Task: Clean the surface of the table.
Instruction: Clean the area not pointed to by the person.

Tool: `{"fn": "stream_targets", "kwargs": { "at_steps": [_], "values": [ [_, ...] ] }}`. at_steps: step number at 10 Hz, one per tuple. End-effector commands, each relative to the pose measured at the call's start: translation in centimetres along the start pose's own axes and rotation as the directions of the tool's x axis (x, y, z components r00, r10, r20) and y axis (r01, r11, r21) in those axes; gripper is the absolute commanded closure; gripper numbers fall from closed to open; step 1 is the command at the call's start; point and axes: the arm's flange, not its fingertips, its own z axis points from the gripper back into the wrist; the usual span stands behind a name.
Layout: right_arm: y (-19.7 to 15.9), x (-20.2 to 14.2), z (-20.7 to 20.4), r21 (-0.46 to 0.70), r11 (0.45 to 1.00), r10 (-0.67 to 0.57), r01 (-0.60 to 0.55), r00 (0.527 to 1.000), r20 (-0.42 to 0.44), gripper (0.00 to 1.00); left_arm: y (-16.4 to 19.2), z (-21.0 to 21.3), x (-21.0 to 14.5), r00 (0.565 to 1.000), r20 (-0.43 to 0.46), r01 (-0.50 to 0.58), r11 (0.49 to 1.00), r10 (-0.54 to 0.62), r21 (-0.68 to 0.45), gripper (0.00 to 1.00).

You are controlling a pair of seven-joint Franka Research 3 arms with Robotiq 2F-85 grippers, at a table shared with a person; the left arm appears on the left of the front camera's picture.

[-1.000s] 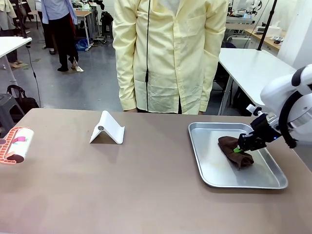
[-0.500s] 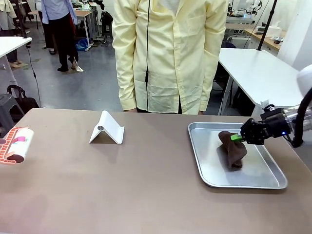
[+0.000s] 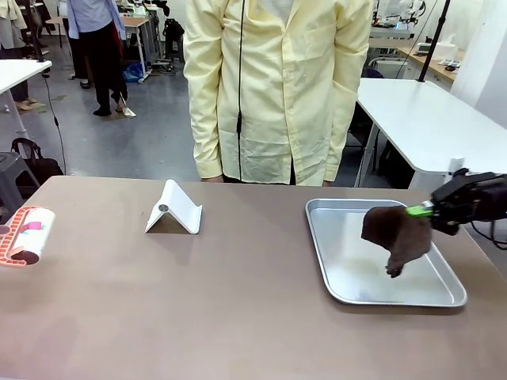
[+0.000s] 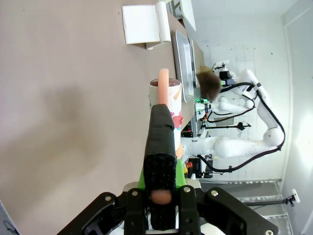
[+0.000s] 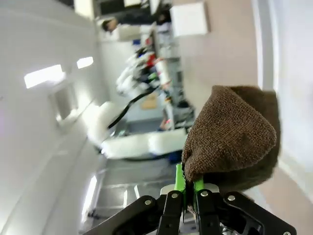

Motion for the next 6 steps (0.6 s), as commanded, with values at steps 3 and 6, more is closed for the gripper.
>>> {"fn": "stream_targets", "kwargs": {
  "at_steps": [3,6],
  "values": [
    [1.0,-1.5,4.7,0.125,0.992,-0.009,0.004,0.999,0.041,0.96,-0.4,0.0,-0.3,1.000,0.000,0.004,1.000,-0.004,0.001,0.78],
    [0.5,-1.7,5.4,0.158,0.987,-0.009,-0.006,0.996,0.093,0.96,-0.4,0.0,-0.3,1.000,0.000,0.004,1.000,-0.004,0.001,0.78]
  ]
}}
